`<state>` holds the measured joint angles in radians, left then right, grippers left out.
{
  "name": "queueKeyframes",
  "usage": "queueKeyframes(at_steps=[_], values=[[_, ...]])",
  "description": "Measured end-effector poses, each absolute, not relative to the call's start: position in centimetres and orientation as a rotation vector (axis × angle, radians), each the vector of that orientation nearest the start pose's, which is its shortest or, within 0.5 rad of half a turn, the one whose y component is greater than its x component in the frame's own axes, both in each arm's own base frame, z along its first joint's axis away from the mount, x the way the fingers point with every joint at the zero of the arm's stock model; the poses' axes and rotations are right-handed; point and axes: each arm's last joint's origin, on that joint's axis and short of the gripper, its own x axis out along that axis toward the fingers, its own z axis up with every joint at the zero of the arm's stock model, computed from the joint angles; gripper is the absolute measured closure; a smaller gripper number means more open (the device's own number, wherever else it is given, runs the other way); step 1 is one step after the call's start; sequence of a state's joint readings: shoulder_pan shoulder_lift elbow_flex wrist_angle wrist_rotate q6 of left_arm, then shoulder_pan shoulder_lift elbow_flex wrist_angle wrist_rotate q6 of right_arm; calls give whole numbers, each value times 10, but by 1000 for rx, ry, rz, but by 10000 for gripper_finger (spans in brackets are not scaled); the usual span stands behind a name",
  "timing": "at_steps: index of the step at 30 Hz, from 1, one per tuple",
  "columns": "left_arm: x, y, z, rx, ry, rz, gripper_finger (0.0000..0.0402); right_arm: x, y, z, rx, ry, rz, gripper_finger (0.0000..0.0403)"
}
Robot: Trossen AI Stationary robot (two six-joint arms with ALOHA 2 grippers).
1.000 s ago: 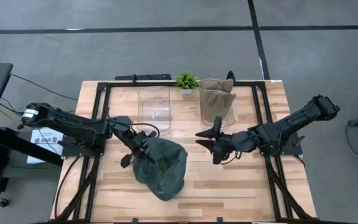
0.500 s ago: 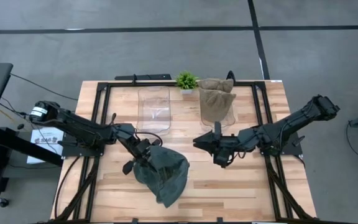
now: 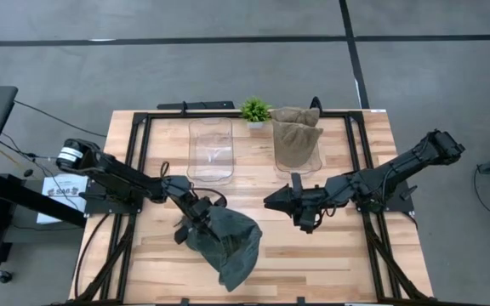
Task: Pick & Place hat
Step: Put the right black cap into the left transparent container
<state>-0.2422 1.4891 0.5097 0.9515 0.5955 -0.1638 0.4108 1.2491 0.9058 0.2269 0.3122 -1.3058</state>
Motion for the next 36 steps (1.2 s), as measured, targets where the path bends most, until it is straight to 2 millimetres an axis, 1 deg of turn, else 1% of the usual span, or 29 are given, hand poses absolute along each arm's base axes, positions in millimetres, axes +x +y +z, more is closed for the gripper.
queueKeyframes(at_steps=[3,9,14,19,31,36], values=[[272,-84,189,-162,111,-831,385,262,105,317,-1352,15,169,296],[294,-90,188,-161,111,-838,385,262,106,317,-1350,-19,215,296],[305,-93,186,-162,119,-868,385,261,110,317,-1385,-41,245,296],[308,-93,185,-162,120,-867,385,259,115,317,-1388,-98,315,296],[309,-91,185,-162,118,-857,385,258,117,318,-1422,-146,337,296],[312,-82,185,-156,113,-823,385,258,119,319,-1414,-189,378,296]])
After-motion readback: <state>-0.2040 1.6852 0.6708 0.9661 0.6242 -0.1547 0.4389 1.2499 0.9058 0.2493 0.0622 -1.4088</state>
